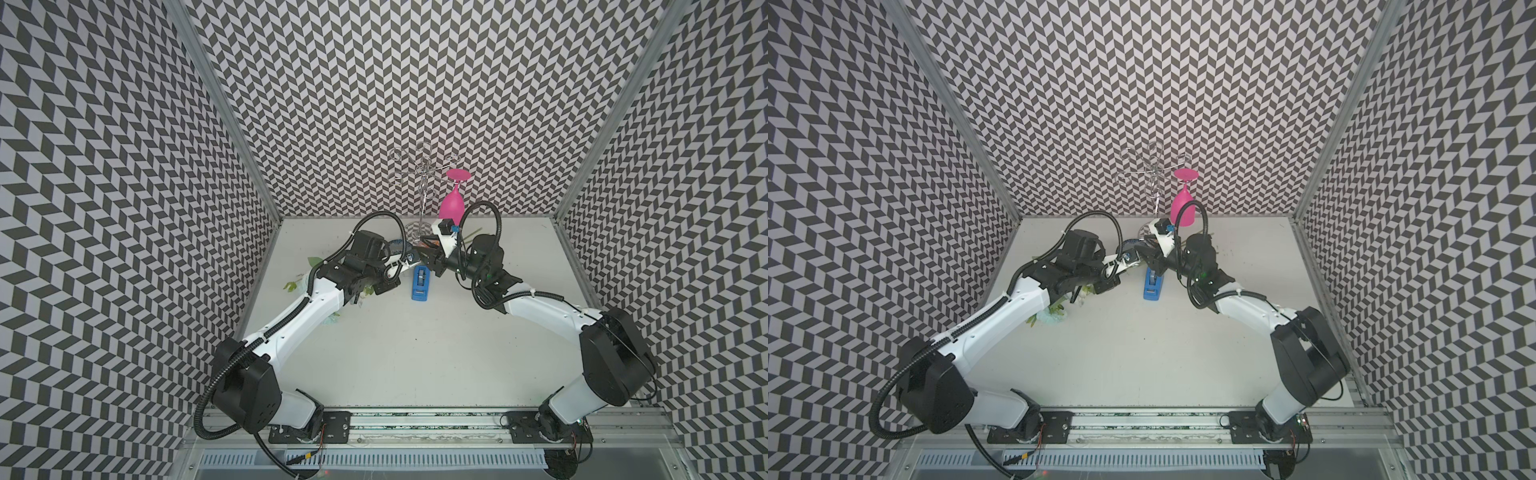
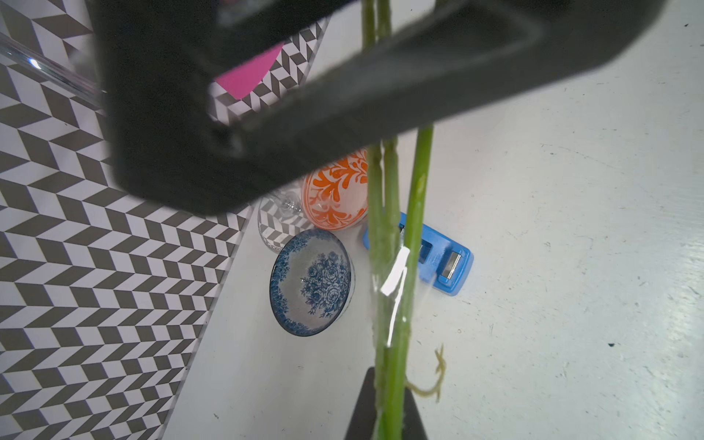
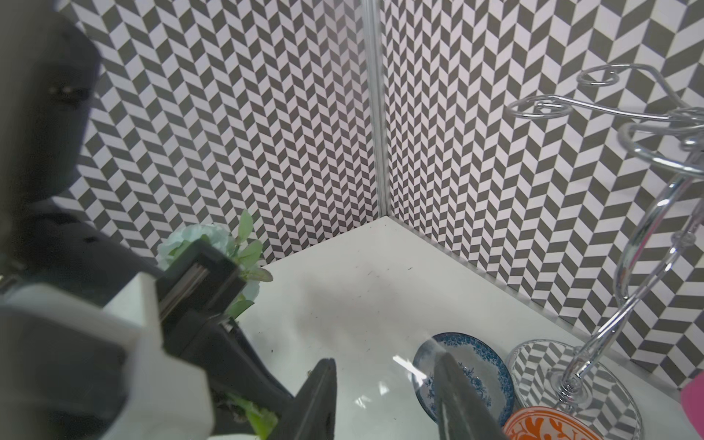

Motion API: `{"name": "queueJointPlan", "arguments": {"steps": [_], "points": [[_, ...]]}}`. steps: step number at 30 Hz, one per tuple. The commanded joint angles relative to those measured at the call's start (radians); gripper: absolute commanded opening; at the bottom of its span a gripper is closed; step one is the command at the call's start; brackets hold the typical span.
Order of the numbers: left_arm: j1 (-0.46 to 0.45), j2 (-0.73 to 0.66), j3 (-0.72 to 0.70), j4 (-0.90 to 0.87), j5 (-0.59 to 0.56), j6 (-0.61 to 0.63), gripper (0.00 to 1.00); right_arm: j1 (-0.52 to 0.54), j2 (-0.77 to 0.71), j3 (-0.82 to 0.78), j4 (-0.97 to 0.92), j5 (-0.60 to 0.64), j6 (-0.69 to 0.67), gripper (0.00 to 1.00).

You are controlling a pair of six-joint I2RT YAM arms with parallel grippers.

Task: Wrap bouquets with tape
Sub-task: Wrap the tape around the bouquet.

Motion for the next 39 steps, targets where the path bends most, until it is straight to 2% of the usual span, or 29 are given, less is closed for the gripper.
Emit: {"name": "queueJointPlan", "arguments": {"steps": [1, 4, 8, 13, 15, 17, 20, 22, 24, 27, 30, 36, 39], "points": [[-0.003, -0.007, 0.021, -0.014, 0.043, 0.023, 0.00, -0.023, 0.001, 0.071, -0.130, 0.067, -0.004, 0.49], [-0.002, -0.007, 0.023, -0.022, 0.053, 0.028, 0.00, -0.056, 0.024, 0.126, -0.203, 0.078, -0.005, 0.51], [-0.005, -0.007, 0.025, -0.029, 0.066, 0.034, 0.00, -0.123, 0.046, 0.191, -0.283, 0.066, -0.005, 0.60], [-0.003, 0.002, 0.031, -0.029, 0.056, 0.027, 0.00, -0.184, -0.067, 0.178, -0.335, 0.039, -0.079, 0.64], [-0.001, 0.007, 0.034, -0.026, 0.053, 0.022, 0.00, -0.184, -0.178, 0.094, -0.285, 0.053, -0.130, 0.67], [0.001, 0.009, 0.041, -0.023, 0.051, 0.011, 0.00, -0.183, -0.298, -0.035, -0.193, 0.062, -0.126, 0.69], [0.006, 0.012, 0.054, -0.014, 0.038, -0.005, 0.00, -0.173, -0.480, -0.288, 0.013, -0.032, -0.062, 0.70], [0.007, 0.013, 0.060, -0.004, 0.033, -0.016, 0.00, -0.128, -0.561, -0.462, 0.200, -0.111, -0.014, 0.71], [0.006, 0.013, 0.067, -0.005, 0.039, -0.021, 0.00, -0.026, -0.582, -0.589, 0.343, -0.118, -0.035, 0.73], [0.005, 0.012, 0.071, -0.007, 0.051, -0.024, 0.00, 0.093, -0.500, -0.647, 0.460, -0.085, -0.081, 0.74], [-0.001, 0.013, 0.073, -0.009, 0.048, -0.026, 0.00, 0.096, -0.368, -0.611, 0.526, -0.060, -0.077, 0.72], [-0.006, 0.014, 0.078, -0.011, 0.050, -0.029, 0.00, 0.096, -0.129, -0.578, 0.807, 0.094, -0.048, 0.74], [-0.008, 0.013, 0.082, -0.017, 0.051, -0.028, 0.00, 0.095, -0.009, -0.545, 0.926, 0.094, -0.043, 0.74]]}}
